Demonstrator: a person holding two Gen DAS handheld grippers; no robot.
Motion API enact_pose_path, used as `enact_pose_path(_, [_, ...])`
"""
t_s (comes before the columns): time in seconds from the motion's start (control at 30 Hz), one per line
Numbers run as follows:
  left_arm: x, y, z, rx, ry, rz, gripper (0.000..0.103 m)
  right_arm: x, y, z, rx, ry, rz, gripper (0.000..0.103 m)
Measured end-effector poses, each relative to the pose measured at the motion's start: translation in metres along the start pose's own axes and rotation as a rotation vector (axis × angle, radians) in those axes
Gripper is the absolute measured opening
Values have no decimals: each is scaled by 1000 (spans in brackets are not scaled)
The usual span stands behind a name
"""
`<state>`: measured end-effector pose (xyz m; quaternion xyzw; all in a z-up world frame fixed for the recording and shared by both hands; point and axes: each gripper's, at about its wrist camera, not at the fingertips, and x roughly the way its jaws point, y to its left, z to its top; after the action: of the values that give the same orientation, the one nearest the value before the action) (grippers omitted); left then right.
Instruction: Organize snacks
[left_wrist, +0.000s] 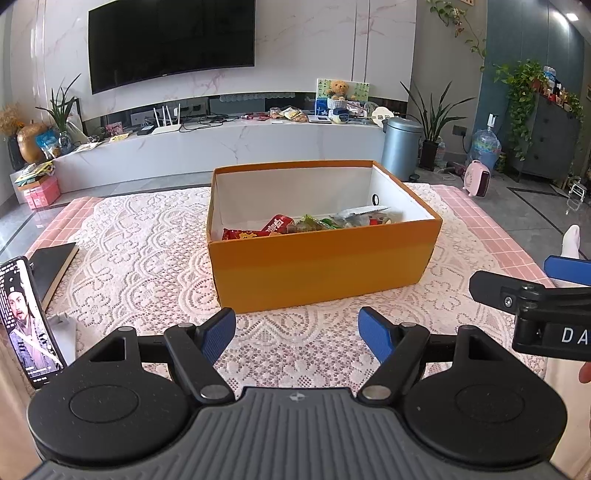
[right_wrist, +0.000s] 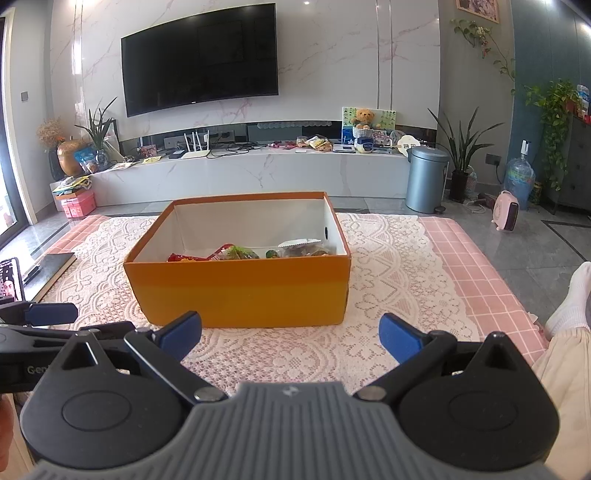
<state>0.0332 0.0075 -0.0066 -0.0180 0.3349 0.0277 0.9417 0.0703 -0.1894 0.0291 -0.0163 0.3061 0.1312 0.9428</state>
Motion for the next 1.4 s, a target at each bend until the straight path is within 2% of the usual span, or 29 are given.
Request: enact_pose_path(1.4, [-2, 1, 2, 4, -1, -3, 89, 4, 0, 0, 5, 14, 0, 99])
